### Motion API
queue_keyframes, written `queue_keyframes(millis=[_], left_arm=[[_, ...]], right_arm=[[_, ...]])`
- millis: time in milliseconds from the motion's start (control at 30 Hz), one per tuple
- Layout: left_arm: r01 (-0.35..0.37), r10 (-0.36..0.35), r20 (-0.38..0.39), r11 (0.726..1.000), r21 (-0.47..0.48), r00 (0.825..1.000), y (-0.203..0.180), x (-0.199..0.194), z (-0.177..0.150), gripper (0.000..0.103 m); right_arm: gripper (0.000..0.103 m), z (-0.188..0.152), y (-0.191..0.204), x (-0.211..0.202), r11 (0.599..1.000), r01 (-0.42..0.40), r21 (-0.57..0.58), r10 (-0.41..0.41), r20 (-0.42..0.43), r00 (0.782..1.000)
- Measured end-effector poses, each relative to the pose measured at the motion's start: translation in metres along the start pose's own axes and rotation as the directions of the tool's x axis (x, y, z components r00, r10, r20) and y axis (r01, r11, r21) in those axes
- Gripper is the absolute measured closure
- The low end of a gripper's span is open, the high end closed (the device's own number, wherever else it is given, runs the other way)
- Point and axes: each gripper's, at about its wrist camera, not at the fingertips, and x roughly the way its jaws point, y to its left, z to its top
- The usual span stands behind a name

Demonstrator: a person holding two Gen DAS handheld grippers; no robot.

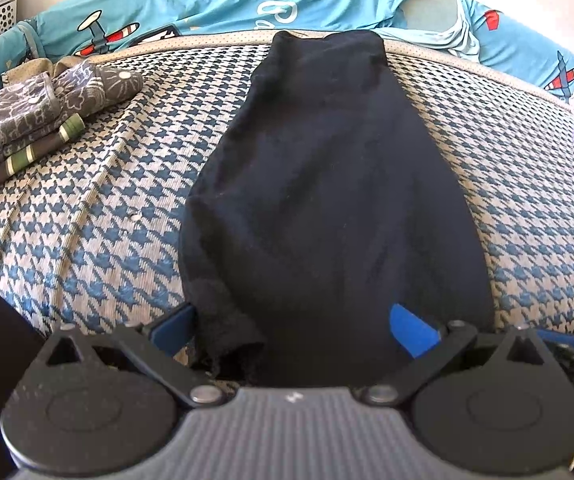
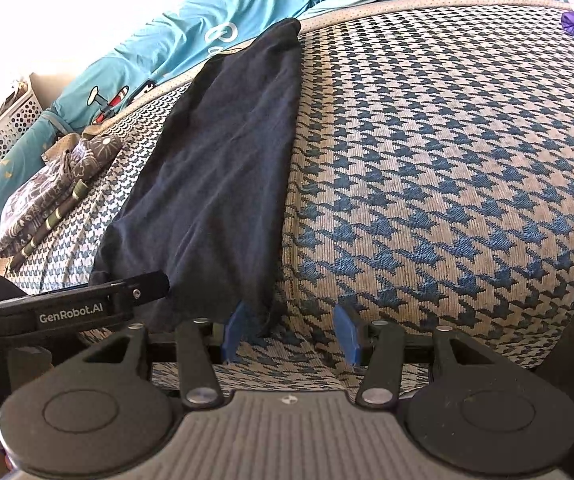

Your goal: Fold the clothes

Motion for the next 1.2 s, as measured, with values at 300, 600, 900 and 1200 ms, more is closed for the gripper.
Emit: queue_keyframes(millis=[300,600,900,1200], left_arm=[[0.004,-0.004,0.009,1.0,0.002,1.0,-0.002,-0.003,0.001,0.0],[0.008,-0.008,0.013,1.0,-0.002,1.0,-0.003,-0.003,0.006,0.0],[0.007,-0.007,0.025,1.0,-0.028,1.0,-0.008,-0.003,0.028,0.0],[0.0,0.0,0.004,0.999,-0.043,1.0,-0.011,0.005,0.034,0.0]], right_arm=[[0.055,0.0,-0.002,-0.001,1.0,-0.005,-0.001,0.005,0.009,1.0],[0.055,0.014,0.005,0.003,0.997,-0.031,-0.076,0.031,0.006,0.999],[0.051,0.073,0.011,0.01,0.944,-0.074,-0.32,0.086,0.023,0.996],[0.051,0.136,-0.008,0.042,0.951,-0.121,-0.286,0.134,0.029,0.991]])
